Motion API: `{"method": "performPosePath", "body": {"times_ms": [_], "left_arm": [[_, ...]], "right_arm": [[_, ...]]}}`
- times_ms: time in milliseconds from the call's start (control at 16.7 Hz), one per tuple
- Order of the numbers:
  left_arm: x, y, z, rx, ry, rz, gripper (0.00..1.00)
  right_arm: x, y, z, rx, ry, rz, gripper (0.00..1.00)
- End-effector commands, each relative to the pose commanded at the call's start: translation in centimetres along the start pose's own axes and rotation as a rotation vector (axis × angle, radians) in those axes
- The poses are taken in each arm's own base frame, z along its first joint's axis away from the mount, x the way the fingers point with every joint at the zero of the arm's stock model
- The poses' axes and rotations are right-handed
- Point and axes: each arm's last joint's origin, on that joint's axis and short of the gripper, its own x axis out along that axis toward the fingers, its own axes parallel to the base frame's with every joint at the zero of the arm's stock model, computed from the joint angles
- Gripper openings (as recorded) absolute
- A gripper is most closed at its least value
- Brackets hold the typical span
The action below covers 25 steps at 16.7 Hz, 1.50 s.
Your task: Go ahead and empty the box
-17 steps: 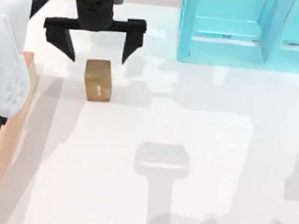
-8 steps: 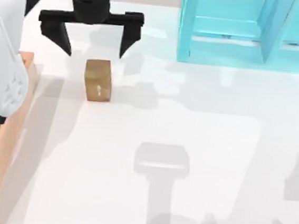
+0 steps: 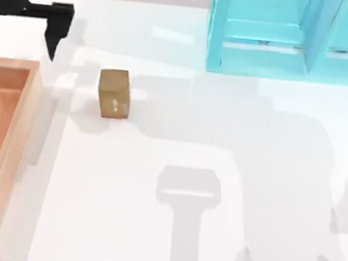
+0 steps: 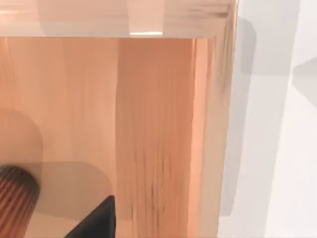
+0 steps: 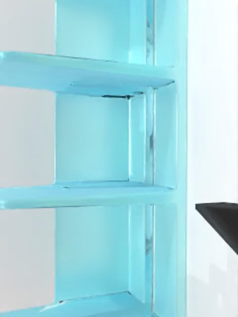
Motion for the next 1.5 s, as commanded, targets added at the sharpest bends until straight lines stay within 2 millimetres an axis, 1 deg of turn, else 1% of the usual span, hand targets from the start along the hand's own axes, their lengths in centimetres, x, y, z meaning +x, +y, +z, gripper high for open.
{"method": "performPosePath", "body": {"times_ms": [120,240,360,480,540,840,960,1200,1500], "left_arm": [[0.0,3.8,-2.1,0.015,0.022,0.000,1.00],[-0.2,6.9,-4.4,0.029,0.023,-0.001,1.00],[-0.6,9.2,-6.4,0.039,0.013,0.000,1.00],[-0.9,10.5,-7.6,0.045,0.002,0.002,1.00],[-1.0,10.7,-7.8,0.046,-0.001,0.002,1.00],[-0.9,10.6,-7.8,0.049,0.002,0.002,1.00],[-0.2,10.8,-7.9,0.046,-0.002,0.002,1.00],[2.4,11.2,-8.0,0.046,-0.002,0.002,1.00],[7.1,10.9,-7.8,0.047,-0.004,0.002,1.00]], "right_arm": [[0.0,0.0,0.0,0.000,0.000,0.000,1.00],[0.0,0.0,0.0,0.000,0.000,0.000,1.00],[0.0,0.0,0.0,0.000,0.000,0.000,1.00],[0.0,0.0,0.0,0.000,0.000,0.000,1.00],[0.0,0.0,0.0,0.000,0.000,0.000,1.00],[0.0,0.0,0.0,0.000,0.000,0.000,1.00],[0.0,0.0,0.0,0.000,0.000,0.000,1.00],[0.0,0.0,0.0,0.000,0.000,0.000,1.00],[0.0,0.0,0.0,0.000,0.000,0.000,1.00]]}}
